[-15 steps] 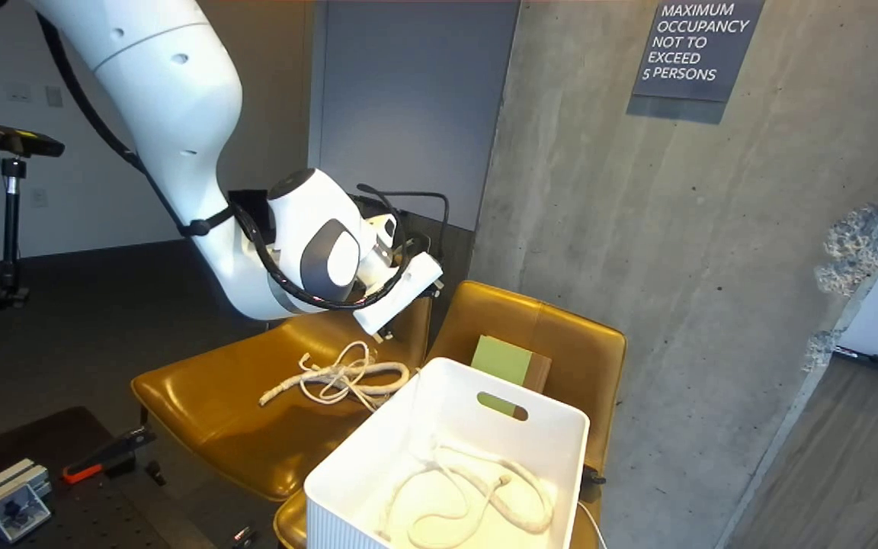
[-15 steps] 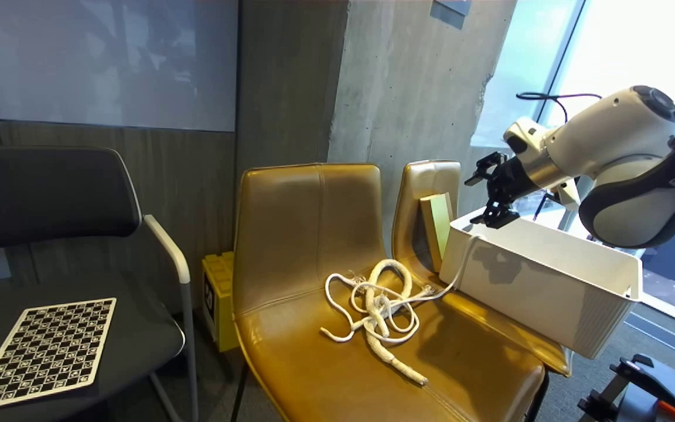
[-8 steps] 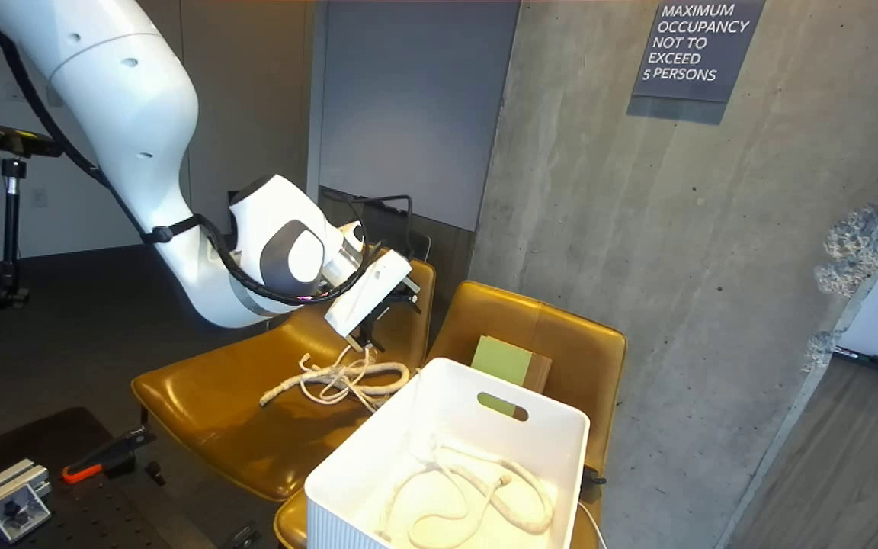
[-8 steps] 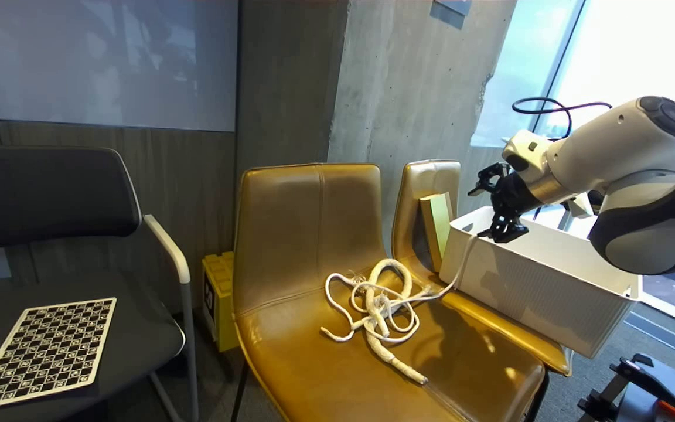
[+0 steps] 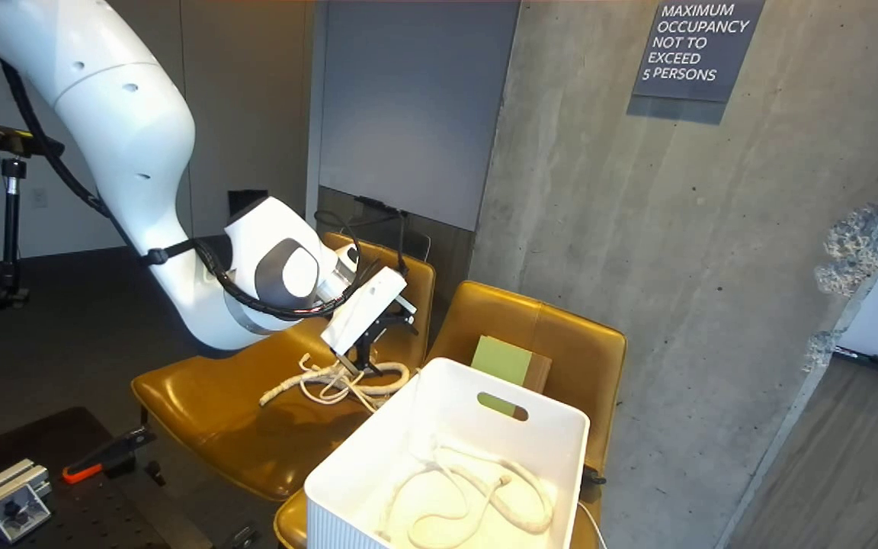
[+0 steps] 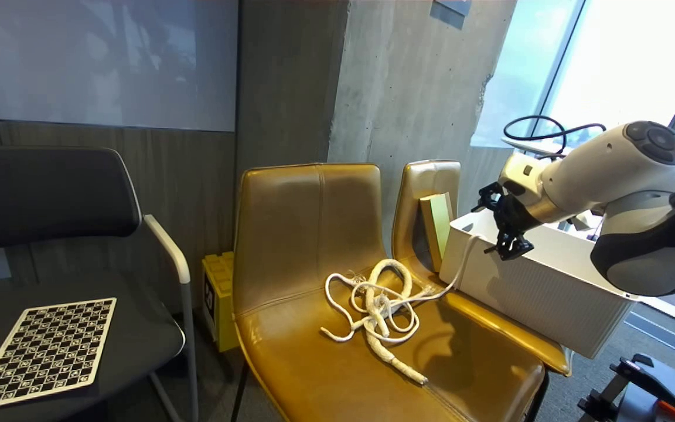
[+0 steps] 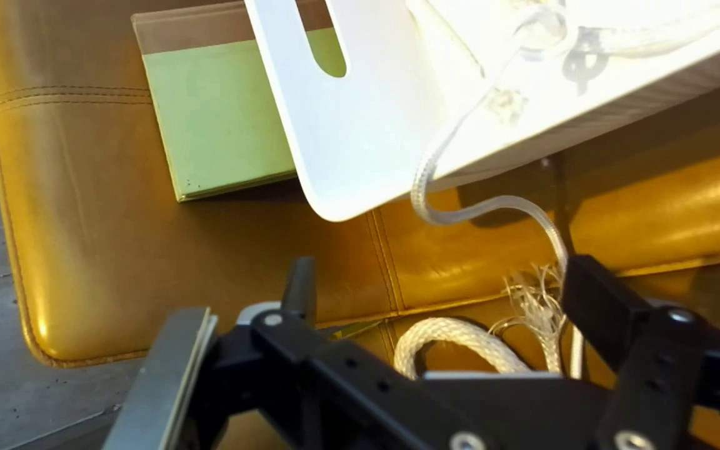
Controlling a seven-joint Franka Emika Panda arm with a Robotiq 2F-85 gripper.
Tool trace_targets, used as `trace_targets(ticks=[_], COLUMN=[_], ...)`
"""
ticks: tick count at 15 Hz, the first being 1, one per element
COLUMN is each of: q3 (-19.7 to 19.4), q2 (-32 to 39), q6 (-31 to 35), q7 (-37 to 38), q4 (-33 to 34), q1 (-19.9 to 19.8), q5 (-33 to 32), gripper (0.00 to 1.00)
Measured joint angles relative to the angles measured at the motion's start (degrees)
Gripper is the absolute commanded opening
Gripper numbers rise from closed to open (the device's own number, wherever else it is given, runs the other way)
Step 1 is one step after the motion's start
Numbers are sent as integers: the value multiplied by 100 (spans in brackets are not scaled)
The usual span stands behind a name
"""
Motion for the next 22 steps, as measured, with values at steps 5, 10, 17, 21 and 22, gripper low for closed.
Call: trace_targets(ticks=[5,10,17,21,22], q3=[5,-2,-164,-519,-640], q2=[508,1042,1511,1611,1609], q6=[0,0,-8,-8,-7], q7=[65,137,309,309,310], q4=[351,726,1023,877,738], q1=[59,58,81,225,309], q5=[92,219,243,242,240], gripper=[98,100,100,100,100])
